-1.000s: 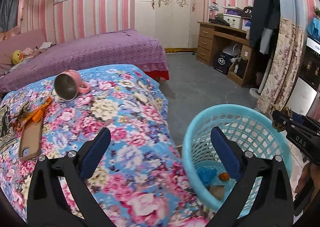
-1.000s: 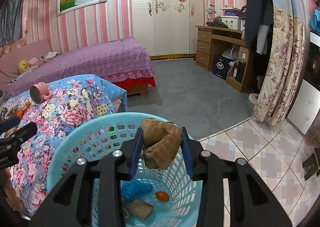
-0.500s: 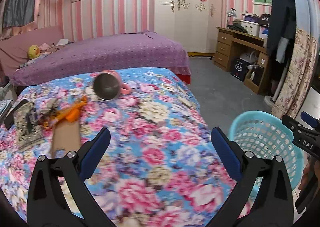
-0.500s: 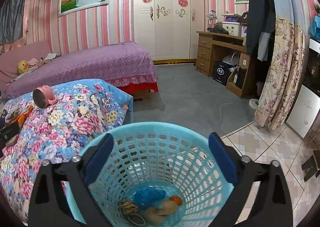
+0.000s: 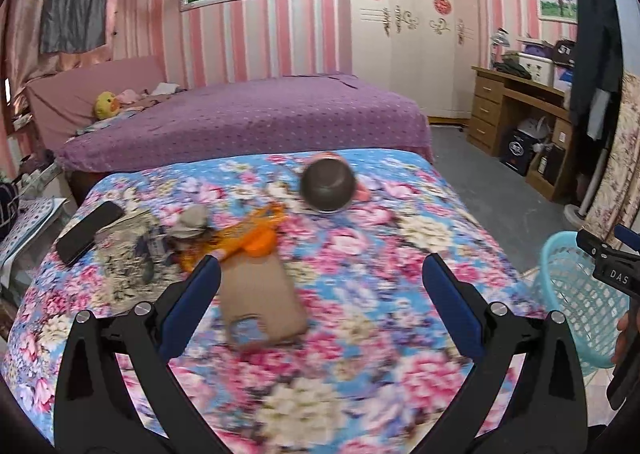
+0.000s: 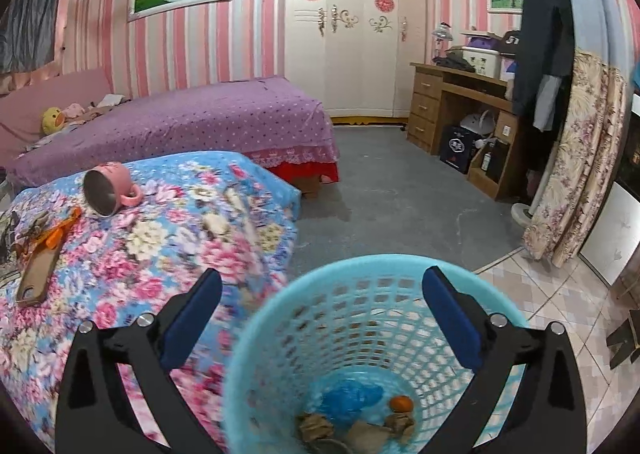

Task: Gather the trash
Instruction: 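Move both open grippers back over the bedspread, then grasp the printed snack packet with the left gripper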

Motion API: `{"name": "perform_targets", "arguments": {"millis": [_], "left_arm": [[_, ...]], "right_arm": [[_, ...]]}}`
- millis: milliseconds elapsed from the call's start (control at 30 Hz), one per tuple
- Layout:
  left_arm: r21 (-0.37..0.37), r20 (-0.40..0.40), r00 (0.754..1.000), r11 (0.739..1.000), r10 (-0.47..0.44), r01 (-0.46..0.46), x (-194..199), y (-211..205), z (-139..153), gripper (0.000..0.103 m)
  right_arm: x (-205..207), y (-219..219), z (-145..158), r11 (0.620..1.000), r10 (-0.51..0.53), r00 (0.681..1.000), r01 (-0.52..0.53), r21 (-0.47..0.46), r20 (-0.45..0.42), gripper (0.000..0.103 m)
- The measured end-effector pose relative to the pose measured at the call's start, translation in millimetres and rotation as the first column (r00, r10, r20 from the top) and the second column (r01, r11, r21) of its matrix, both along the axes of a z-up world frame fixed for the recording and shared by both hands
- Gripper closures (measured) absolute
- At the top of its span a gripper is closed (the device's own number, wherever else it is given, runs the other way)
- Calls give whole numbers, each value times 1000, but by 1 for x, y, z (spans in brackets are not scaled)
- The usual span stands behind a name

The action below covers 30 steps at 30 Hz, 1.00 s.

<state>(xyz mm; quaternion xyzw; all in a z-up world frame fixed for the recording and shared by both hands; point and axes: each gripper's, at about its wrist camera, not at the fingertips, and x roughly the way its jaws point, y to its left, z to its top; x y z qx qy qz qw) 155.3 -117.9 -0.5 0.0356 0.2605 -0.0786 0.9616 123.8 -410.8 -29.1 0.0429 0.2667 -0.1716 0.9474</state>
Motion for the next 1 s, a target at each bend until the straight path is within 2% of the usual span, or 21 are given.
{"name": "perform_targets", "arguments": {"millis": [367,533,833,1000], "left_arm": [[-5,-37,994,994,107,-107,21,80,-15,6],[17,-39,987,988,156,-155,28,113,-19,6],[-22,-53,961,962,270,-272,36,183,-19,6],[-46,-102,940,943,324,-330,46,219,-28,6]], "right_arm": [[32,81,-3,990,127,992,-128,-51,-26,5],[42,110,-6,983,174,984,-176,-54,-34,5],[66,153,-2,964,265,963,-266,-5,-36,5],[82,181,3,951,307,951,-308,-37,-46,5]]}}
